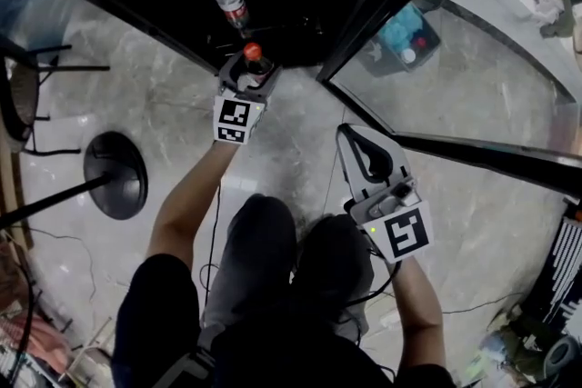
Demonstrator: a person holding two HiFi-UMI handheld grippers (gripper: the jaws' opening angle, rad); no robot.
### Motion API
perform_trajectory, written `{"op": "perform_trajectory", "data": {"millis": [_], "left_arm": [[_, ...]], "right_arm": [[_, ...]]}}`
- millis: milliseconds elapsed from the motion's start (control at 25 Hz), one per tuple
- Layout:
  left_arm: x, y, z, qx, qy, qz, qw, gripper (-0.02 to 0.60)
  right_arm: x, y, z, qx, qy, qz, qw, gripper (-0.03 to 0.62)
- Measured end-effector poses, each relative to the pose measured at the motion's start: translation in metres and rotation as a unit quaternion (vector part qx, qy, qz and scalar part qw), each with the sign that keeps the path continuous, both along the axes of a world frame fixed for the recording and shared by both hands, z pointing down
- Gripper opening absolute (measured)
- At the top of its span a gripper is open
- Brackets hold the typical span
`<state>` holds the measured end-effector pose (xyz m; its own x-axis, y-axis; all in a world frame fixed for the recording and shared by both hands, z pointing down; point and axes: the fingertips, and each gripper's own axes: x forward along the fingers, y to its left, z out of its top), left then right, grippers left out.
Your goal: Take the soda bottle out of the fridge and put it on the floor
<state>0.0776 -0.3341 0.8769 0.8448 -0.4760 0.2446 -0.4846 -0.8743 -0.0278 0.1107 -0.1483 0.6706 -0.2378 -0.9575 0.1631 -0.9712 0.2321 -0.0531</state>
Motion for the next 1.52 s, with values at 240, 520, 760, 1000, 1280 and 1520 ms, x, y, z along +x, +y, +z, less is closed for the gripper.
{"op": "perform_trajectory", "data": {"millis": [240, 520, 760, 1000, 1280, 1520], "left_arm": [[-0.024, 0.017, 0.056, -0.024, -0.007, -0.015, 0.9996, 0.321], [-0.036, 0.028, 0.124, -0.038, -0.027, -0.028, 0.9985, 0.321], [-0.041, 0.025, 0.175, -0.057, -0.033, -0.046, 0.9967, 0.321], [-0.046, 0.024, 0.217, -0.067, -0.044, -0.066, 0.9946, 0.321], [-0.048, 0.016, 0.247, -0.067, -0.046, -0.093, 0.9923, 0.321], [-0.045, 0.019, 0.265, -0.068, -0.048, -0.094, 0.9921, 0.321]], "right_arm": [[-0.003, -0.002, 0.025, -0.006, 0.005, -0.013, 1.0, 0.02], [-0.003, -0.003, 0.058, -0.016, 0.005, -0.025, 1.0, 0.02], [-0.005, -0.009, 0.084, -0.023, 0.006, -0.035, 0.999, 0.02], [-0.007, -0.012, 0.099, -0.025, 0.007, -0.043, 0.999, 0.02], [-0.007, -0.011, 0.111, -0.02, 0.006, -0.046, 0.999, 0.02], [-0.011, -0.01, 0.117, -0.02, 0.007, -0.051, 0.998, 0.02]]}}
